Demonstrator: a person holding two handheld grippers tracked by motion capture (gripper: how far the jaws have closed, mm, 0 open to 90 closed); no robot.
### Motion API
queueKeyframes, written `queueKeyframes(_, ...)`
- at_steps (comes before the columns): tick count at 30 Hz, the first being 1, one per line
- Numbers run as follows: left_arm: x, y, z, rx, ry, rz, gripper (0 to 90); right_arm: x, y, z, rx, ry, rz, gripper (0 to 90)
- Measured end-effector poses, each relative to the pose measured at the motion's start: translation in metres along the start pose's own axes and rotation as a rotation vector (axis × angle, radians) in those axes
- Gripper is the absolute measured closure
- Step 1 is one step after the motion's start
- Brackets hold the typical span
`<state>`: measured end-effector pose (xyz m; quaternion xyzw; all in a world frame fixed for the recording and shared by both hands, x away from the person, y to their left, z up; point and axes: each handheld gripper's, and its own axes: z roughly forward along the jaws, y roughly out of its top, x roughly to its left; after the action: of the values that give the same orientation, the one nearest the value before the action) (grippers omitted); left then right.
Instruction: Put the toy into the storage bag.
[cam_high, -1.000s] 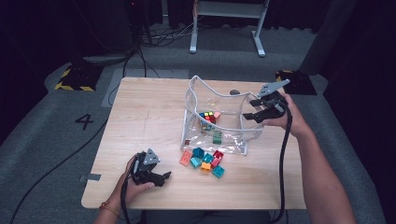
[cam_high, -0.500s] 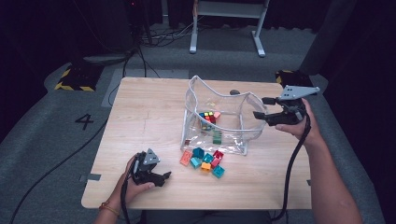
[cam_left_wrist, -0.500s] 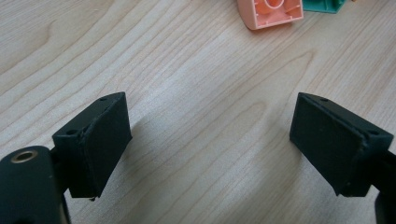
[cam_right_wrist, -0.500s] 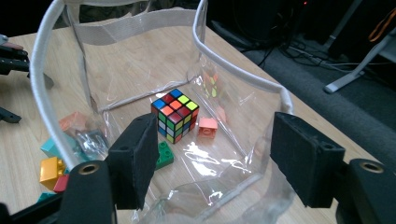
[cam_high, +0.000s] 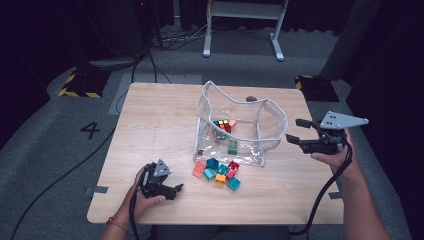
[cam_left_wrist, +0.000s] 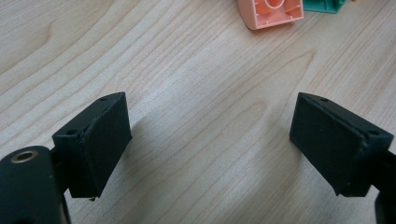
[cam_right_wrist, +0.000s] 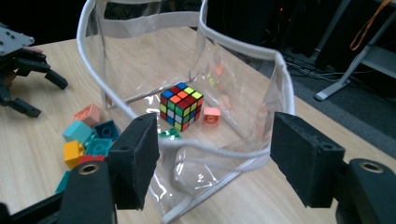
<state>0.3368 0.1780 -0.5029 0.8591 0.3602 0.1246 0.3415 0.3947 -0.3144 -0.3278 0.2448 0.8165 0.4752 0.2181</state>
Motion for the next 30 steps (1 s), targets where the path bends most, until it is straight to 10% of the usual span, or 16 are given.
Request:
queueKeyframes(15,0.0,0.0,0.0,-0.004,0.003,-0.003,12.6,0.036,-0.061,0.021,0.044,0.114,0.041,34.6)
queueKeyframes(30,0.0,0.0,0.0,-0.004,0.004,0.001,12.7,0.094,-0.093,0.074,0.183,0.26,-0.039,35.1)
